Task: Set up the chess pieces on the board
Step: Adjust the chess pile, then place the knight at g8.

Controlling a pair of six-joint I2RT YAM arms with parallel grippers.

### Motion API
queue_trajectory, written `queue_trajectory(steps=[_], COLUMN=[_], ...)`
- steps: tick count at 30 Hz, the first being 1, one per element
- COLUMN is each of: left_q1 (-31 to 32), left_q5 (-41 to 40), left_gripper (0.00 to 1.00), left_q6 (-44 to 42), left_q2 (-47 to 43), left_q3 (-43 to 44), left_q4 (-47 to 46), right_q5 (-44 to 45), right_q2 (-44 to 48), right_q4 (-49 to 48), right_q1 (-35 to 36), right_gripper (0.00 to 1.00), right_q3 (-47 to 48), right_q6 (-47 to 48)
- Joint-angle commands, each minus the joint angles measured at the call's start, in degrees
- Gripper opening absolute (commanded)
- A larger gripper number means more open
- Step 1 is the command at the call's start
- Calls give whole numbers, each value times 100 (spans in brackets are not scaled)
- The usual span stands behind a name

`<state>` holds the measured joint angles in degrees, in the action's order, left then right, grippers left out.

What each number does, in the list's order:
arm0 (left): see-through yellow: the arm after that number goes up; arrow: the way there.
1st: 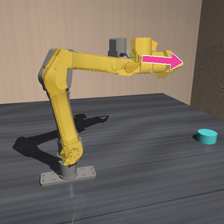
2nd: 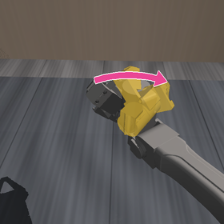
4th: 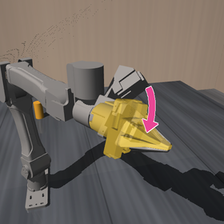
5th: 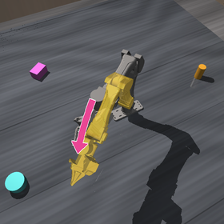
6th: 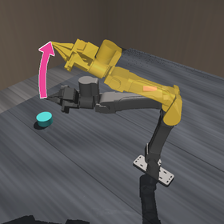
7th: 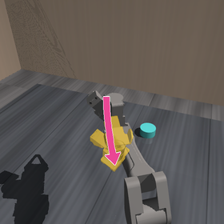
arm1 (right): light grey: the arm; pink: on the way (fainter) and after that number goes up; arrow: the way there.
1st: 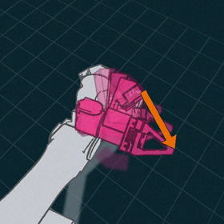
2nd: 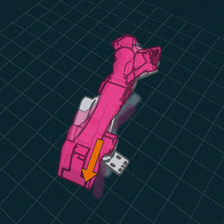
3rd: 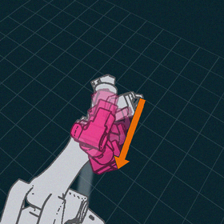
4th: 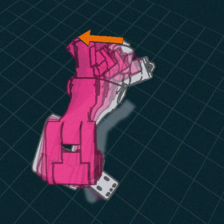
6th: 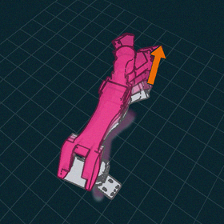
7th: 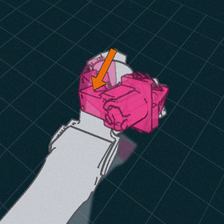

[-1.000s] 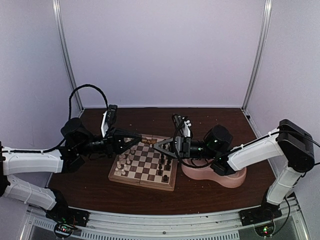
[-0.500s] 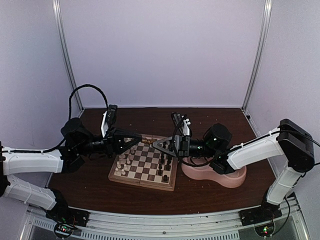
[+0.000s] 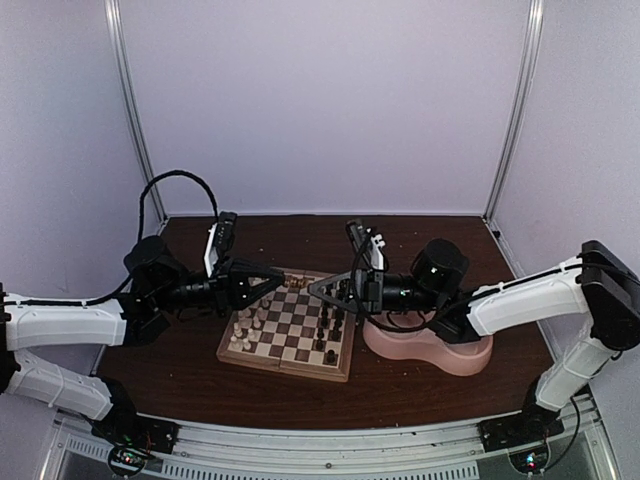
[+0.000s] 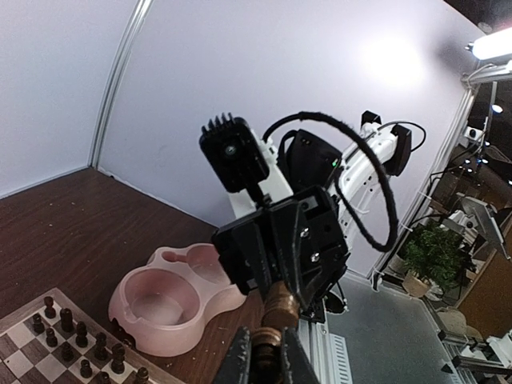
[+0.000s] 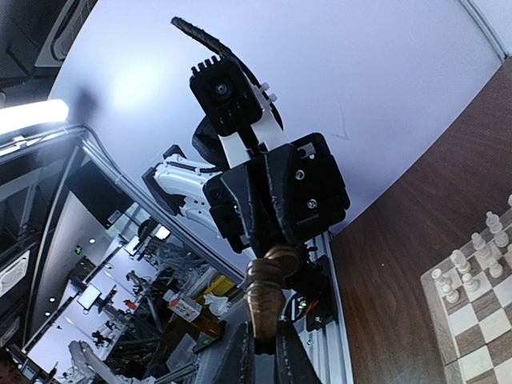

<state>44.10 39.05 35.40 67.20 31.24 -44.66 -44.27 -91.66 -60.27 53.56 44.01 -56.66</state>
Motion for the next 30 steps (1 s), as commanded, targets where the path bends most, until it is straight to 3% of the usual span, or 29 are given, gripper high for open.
queue_trajectory(steps=[1,5,9,13,21,30], left_q1=[1,2,2,-2,1,-2], left_q5=[-335,-1363,-2595,-2679,-2769,-2836], left_gripper=[0,0,0,0,0,1], left_q6=[-335,-481,-635,-717,-758,-836], left_q2=[-40,-153,-349,-382,-473,-608], left_q3=[8,124,256,347,323,323], left_q4=[284,1274,2278,2522,2629,2801], right_q5=[355,916,1945,2579,3990,3993], right_q2=[834,1503,1608,1084,-188,-918], right_q4=[1875,4701,8041,10265,11912,11800], right_q1=[-114,-124,-127,-67,290,391], right_gripper=[0,0,0,2,4,5], right_q3=[40,488,1647,2592,3771,4185], right_q6=[1216,2551,3905,4584,5014,5272])
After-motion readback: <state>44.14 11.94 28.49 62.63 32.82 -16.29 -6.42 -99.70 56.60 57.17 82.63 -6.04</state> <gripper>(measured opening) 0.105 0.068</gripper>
